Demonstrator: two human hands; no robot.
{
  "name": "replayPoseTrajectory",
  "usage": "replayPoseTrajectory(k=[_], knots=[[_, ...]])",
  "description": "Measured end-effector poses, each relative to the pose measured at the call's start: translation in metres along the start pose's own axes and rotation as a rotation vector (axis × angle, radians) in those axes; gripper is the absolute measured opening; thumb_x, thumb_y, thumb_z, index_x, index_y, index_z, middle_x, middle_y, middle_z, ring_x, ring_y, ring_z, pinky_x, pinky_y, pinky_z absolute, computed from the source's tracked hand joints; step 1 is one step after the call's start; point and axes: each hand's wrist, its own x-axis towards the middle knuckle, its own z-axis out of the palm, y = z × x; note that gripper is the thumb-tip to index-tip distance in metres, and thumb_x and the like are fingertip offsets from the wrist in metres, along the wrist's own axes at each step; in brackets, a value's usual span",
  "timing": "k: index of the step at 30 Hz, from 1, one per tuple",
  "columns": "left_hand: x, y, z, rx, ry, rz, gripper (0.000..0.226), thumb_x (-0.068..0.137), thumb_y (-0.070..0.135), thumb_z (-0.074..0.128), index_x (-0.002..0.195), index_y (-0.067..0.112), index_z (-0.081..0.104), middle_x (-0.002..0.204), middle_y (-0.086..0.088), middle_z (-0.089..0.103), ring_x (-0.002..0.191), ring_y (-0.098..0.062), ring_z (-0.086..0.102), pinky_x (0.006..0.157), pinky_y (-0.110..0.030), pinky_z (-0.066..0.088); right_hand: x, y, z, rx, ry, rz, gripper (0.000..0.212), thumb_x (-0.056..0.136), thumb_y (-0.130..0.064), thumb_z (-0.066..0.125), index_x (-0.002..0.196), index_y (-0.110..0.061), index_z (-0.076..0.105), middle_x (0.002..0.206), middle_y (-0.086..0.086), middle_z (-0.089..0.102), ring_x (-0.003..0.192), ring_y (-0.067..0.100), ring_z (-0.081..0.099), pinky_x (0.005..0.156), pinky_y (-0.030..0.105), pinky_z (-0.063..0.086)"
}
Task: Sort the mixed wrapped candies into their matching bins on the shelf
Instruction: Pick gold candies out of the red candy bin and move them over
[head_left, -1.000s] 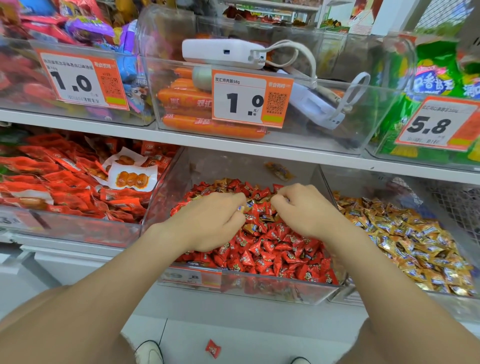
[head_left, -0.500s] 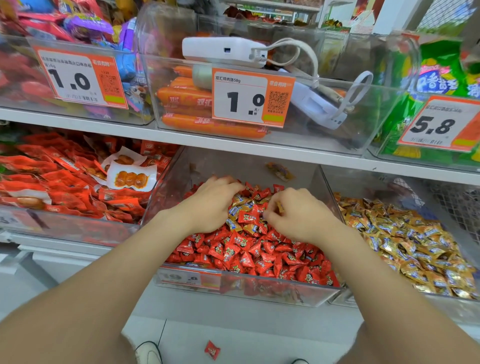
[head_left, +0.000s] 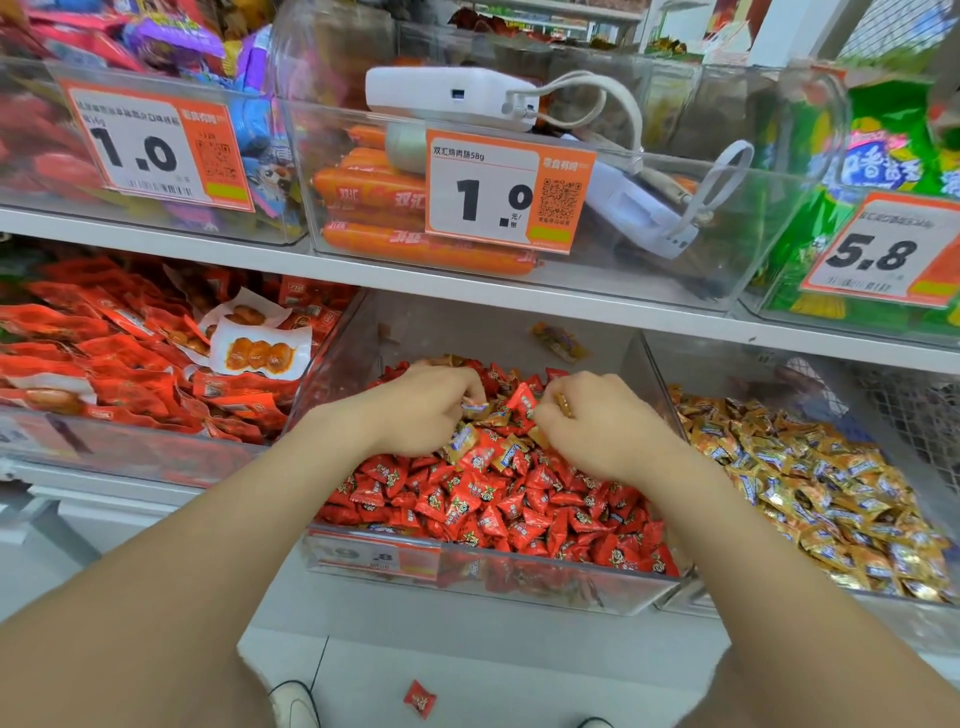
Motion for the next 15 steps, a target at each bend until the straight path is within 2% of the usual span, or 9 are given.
replayPoseTrajectory(k=[1,2,3,4,6,7,9,12,15], knots=[[-0.003,0.0,-0.003,-0.075,0.019,-0.009,0.03,0.106,0.007,0.046,0.131,0.021,0.056,0.079,0.004,0.057,0.078,-0.002,0.055,0.065,-0.02,0.04,0.0,0.0,-0.001,-0.001,0.047,-0.003,0.035,0.097,-0.037,0.046,0.074,-0.015,0.06,0.071,0.004,0.063,0.073,0.03,0.062,0.063,0.037,0.05],[-0.008,0.001,-0.006,-0.143,0.031,-0.017,0.026,0.107,0.011,0.048,0.129,0.022,0.056,0.071,0.004,0.055,0.06,0.0,0.052,0.053,-0.018,0.036,0.0,0.001,-0.002,0.003,0.072,-0.004,0.037,0.098,-0.036,0.045,0.07,-0.015,0.056,0.068,0.004,0.061,0.071,0.031,0.06,0.06,0.036,0.045],[-0.012,0.002,-0.009,-0.201,0.044,-0.025,0.022,0.108,0.015,0.05,0.128,0.023,0.055,0.07,0.003,0.057,0.051,0.0,0.049,0.049,-0.018,0.036,-0.001,0.002,-0.003,0.001,0.072,-0.009,0.04,0.1,-0.036,0.044,0.067,-0.015,0.053,0.066,0.004,0.059,0.069,0.03,0.06,0.057,0.035,0.041],[-0.016,0.001,-0.011,-0.255,0.056,-0.034,0.02,0.108,0.02,0.051,0.127,0.026,0.055,0.077,0.001,0.064,0.052,-0.002,0.051,0.052,-0.02,0.042,-0.001,0.002,-0.002,-0.011,0.054,-0.013,0.043,0.102,-0.038,0.043,0.066,-0.015,0.052,0.065,0.004,0.059,0.068,0.029,0.06,0.056,0.034,0.038],[-0.023,-0.002,-0.017,-0.346,0.063,-0.055,0.018,0.11,0.03,0.05,0.127,0.029,0.056,0.1,0.003,0.073,0.073,-0.016,0.065,0.071,-0.036,0.055,-0.002,0.002,-0.001,-0.055,0.021,-0.028,0.055,0.107,-0.047,0.041,0.068,-0.011,0.054,0.065,0.005,0.06,0.066,0.029,0.061,0.055,0.034,0.039],[-0.027,-0.003,-0.019,-0.379,0.066,-0.054,0.017,0.11,0.031,0.049,0.125,0.028,0.058,0.104,0.006,0.073,0.079,-0.014,0.067,0.076,-0.04,0.055,-0.002,0.001,0.0,-0.065,0.018,-0.029,0.061,0.107,-0.053,0.041,0.068,-0.009,0.053,0.065,0.006,0.061,0.064,0.029,0.061,0.055,0.034,0.04],[-0.032,-0.002,-0.021,-0.454,0.085,-0.054,0.017,0.111,0.031,0.047,0.12,0.025,0.061,0.099,0.006,0.075,0.073,-0.006,0.062,0.074,-0.035,0.049,0.0,0.001,0.0,-0.047,0.025,-0.025,0.065,0.106,-0.06,0.041,0.066,-0.01,0.051,0.064,0.008,0.06,0.061,0.028,0.06,0.056,0.036,0.045],[-0.038,0.001,-0.025,-0.587,0.124,-0.121,0.018,0.111,0.026,0.045,0.113,0.019,0.062,0.082,0.003,0.073,0.067,-0.015,0.053,0.062,-0.031,0.044,0.005,0.0,-0.001,0.048,0.075,-0.06,0.058,0.104,-0.054,0.05,0.065,-0.012,0.049,0.063,0.009,0.059,0.065,0.029,0.059,0.064,0.038,0.05],[-0.043,0.003,-0.028,-0.639,0.136,-0.255,0.021,0.104,0.032,0.041,0.091,0.02,0.053,0.069,0.001,0.051,0.062,-0.015,0.045,0.06,-0.032,0.036,0.007,-0.006,0.0,0.177,0.107,-0.119,0.042,0.104,-0.044,0.06,0.076,-0.015,0.064,0.057,0.001,0.062,0.06,0.015,0.062,0.06,0.032,0.049]])
